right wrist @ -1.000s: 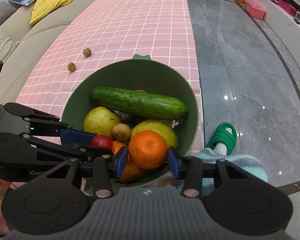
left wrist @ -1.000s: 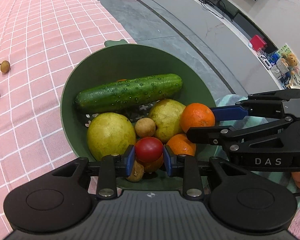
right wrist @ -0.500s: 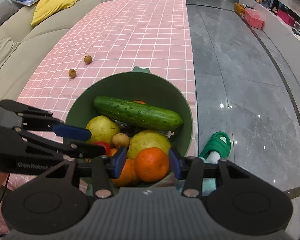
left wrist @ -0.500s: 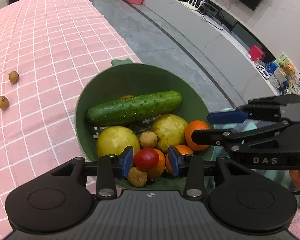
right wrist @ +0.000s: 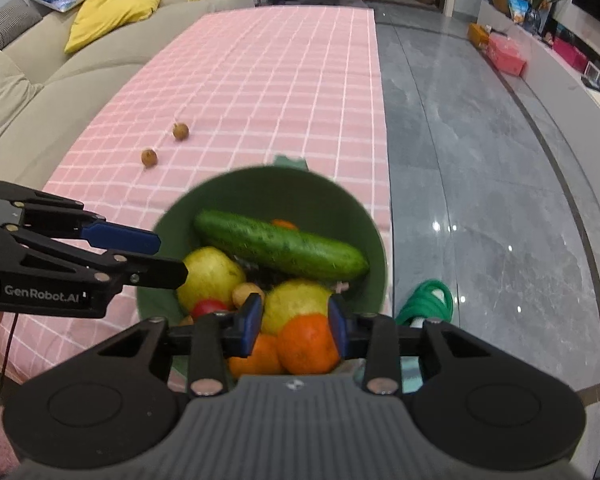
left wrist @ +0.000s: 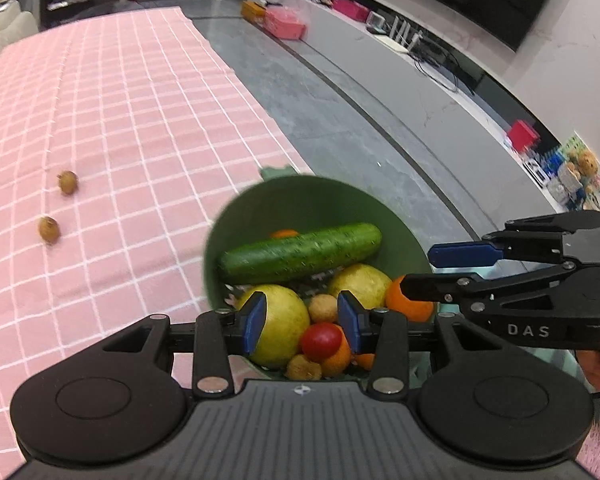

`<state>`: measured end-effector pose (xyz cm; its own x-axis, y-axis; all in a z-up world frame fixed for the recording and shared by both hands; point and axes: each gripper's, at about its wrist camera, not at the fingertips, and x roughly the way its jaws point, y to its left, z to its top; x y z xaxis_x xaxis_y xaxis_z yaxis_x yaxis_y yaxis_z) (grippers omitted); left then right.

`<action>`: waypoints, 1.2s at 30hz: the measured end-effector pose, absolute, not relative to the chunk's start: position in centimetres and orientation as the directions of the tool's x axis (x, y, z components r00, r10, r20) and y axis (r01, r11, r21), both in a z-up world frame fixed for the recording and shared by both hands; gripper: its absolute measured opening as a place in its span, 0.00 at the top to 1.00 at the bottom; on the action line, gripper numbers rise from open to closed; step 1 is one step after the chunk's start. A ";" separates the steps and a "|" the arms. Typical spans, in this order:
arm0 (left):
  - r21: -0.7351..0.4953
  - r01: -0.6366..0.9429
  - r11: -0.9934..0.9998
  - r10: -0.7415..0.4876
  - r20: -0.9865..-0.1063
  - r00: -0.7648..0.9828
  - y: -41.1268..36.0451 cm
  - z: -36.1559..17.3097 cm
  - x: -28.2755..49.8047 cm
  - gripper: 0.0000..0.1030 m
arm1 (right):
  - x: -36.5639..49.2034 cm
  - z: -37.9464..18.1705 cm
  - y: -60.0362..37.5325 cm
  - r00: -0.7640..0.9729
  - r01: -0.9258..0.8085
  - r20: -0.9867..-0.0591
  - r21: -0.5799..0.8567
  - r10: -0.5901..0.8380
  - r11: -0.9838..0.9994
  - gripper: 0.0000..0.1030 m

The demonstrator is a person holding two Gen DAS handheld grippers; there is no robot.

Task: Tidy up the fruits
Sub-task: 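Open both tools and withdraw them from the colander, then move both tools down to the two longans on the tablecloth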

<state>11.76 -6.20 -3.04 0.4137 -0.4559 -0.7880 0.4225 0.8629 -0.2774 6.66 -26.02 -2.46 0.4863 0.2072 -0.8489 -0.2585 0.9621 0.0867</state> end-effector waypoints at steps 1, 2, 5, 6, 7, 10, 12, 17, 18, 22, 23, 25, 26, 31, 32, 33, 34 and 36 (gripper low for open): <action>-0.274 0.414 0.868 -0.450 -0.785 0.425 -5.9 -2.7 11.8 0.53 | 6.7 -2.2 -25.8 0.492 -0.260 -0.844 0.090 0.212 0.961 0.64; -0.270 0.405 0.874 -0.444 -0.782 0.437 -5.6 -2.5 11.9 0.53 | 6.8 -1.9 -25.5 0.496 -0.262 -0.840 0.098 0.221 0.960 0.62; -0.243 0.377 0.894 -0.413 -0.776 0.477 -4.5 -1.8 11.9 0.53 | 7.0 -1.3 -24.6 0.499 -0.268 -0.829 0.126 0.250 0.955 0.60; -0.232 0.367 0.901 -0.400 -0.774 0.491 -4.1 -1.6 11.8 0.52 | 7.1 -1.2 -24.1 0.499 -0.272 -0.827 0.134 0.259 0.953 0.60; -0.221 0.357 0.908 -0.387 -0.772 0.505 -3.5 -1.4 11.8 0.53 | 7.2 -1.1 -23.7 0.499 -0.274 -0.824 0.142 0.267 0.951 0.60; -0.179 0.325 0.929 -0.338 -0.767 0.546 -2.5 -0.9 11.7 0.53 | 7.6 -0.8 -22.4 0.495 -0.283 -0.816 0.172 0.297 0.944 0.58; -0.160 0.303 0.939 -0.312 -0.762 0.567 -1.7 -0.6 11.8 0.53 | 7.9 -0.6 -21.6 0.492 -0.291 -0.809 0.196 0.322 0.936 0.56; -0.149 0.226 0.963 -0.259 -0.750 0.608 0.5 -0.1 12.3 0.53 | 9.0 -0.1 -18.8 0.495 -0.335 -0.797 0.193 0.346 0.922 0.55; -0.155 0.206 0.966 -0.251 -0.748 0.615 1.2 0.0 12.5 0.53 | 9.3 0.0 -18.3 0.495 -0.344 -0.795 0.191 0.350 0.919 0.55; -0.181 0.117 0.977 -0.214 -0.741 0.636 3.4 -0.1 13.4 0.53 | 10.6 -0.1 -16.5 0.494 -0.375 -0.787 0.189 0.368 0.908 0.55; -0.187 0.096 0.978 -0.205 -0.742 0.639 3.9 -0.2 13.6 0.53 | 11.0 -0.2 -16.0 0.492 -0.382 -0.787 0.190 0.373 0.904 0.55; -0.205 0.049 0.978 -0.188 -0.744 0.641 4.9 -0.5 14.2 0.53 | 11.7 -0.4 -15.2 0.489 -0.396 -0.784 0.192 0.383 0.898 0.55; -0.213 0.029 0.977 -0.181 -0.746 0.641 5.4 -0.7 14.5 0.53 | 12.2 -0.6 -14.7 0.487 -0.406 -0.783 0.190 0.387 0.894 0.55; -0.228 -0.041 0.973 -0.149 -0.754 0.640 7.2 -1.8 16.6 0.53 | 14.8 -1.6 -13.0 0.467 -0.441 -0.786 0.190 0.405 0.877 0.55; -0.230 -0.052 0.972 -0.144 -0.755 0.639 7.5 -2.1 16.9 0.53 | 15.5 -1.9 -12.7 0.463 -0.446 -0.788 0.188 0.405 0.875 0.56; -0.233 -0.063 0.971 -0.140 -0.759 0.636 7.7 -2.4 17.5 0.53 | 16.1 -2.2 -12.5 0.461 -0.451 -0.790 0.185 0.405 0.873 0.56; -0.237 -0.073 0.969 -0.139 -0.762 0.632 7.8 -2.8 17.9 0.53 | 16.8 -2.5 -12.2 0.456 -0.456 -0.792 0.184 0.406 0.871 0.57; -0.248 -0.097 0.964 -0.136 -0.772 0.621 8.2 -3.8 18.9 0.53 | 18.2 -3.2 -11.7 0.443 -0.469 -0.796 0.187 0.413 0.863 0.62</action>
